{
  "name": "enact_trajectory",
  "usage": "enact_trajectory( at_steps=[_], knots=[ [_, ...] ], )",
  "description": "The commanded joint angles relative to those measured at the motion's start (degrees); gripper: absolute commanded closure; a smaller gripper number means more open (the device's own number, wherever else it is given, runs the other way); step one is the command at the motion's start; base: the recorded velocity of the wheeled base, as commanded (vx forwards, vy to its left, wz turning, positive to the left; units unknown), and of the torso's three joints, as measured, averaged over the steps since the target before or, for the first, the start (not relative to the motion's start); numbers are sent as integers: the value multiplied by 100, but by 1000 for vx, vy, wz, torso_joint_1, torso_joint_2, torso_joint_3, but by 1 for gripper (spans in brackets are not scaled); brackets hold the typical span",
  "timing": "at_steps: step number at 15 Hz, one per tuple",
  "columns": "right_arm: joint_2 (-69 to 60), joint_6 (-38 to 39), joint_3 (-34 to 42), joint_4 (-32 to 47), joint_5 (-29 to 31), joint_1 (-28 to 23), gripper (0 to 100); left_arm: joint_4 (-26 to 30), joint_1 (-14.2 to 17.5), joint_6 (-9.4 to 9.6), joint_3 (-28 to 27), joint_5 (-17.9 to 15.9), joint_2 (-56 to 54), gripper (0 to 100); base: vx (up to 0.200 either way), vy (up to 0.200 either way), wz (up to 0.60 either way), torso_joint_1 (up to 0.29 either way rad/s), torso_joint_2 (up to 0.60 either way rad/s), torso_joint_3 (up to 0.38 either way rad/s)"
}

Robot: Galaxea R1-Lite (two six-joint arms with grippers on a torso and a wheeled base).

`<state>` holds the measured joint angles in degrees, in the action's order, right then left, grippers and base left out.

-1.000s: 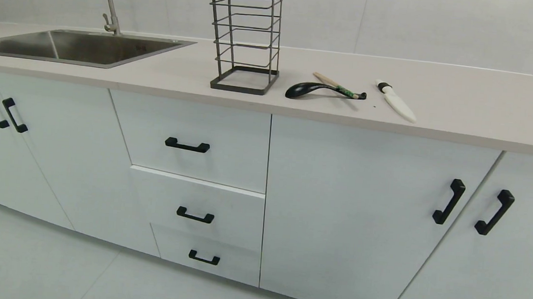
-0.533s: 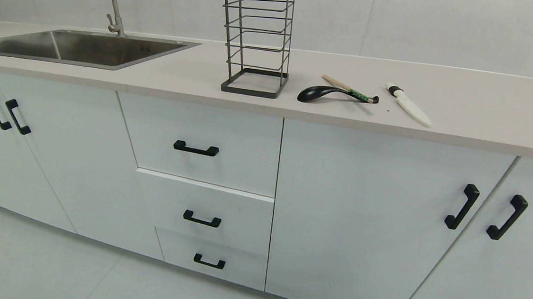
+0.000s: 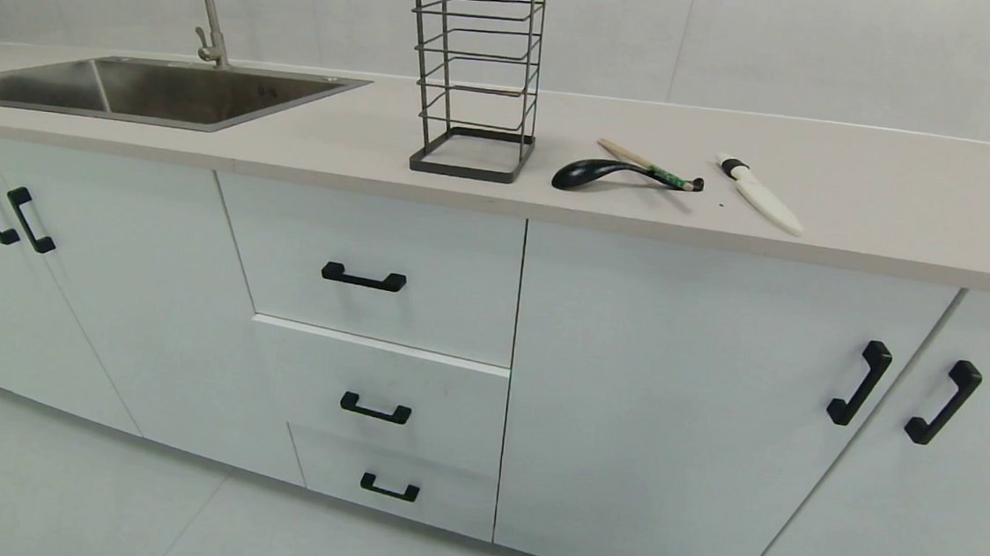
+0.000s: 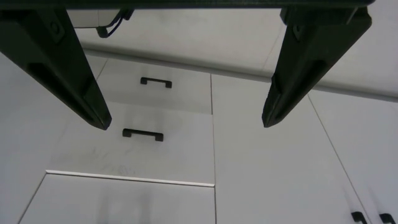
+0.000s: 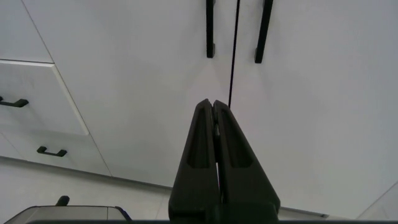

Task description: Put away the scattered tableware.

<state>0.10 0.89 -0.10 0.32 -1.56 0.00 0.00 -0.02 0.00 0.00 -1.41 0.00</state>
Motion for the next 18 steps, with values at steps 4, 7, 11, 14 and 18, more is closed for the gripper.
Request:
enact_trajectory(
  at_steps=[4,7,11,14,18],
  knots=[
    [8,-1,1,3,-2,9,100,0,2,0,0,1,0,0,150,0,0,-2,4,5],
    [8,-1,1,3,-2,9,100,0,2,18,0,-8,0,0,0,0,0,0,0,0],
    [8,-1,1,3,-2,9,100,0,2,9,0,-17,0,0,0,0,0,0,0,0],
    [8,-1,1,3,-2,9,100,-9,2,35,0,-166,0,0,0,0,0,0,0,0],
    [8,-1,1,3,-2,9,100,-439,20,123,-993,-404,26,0,0,0,0,0,0,0]
  ],
)
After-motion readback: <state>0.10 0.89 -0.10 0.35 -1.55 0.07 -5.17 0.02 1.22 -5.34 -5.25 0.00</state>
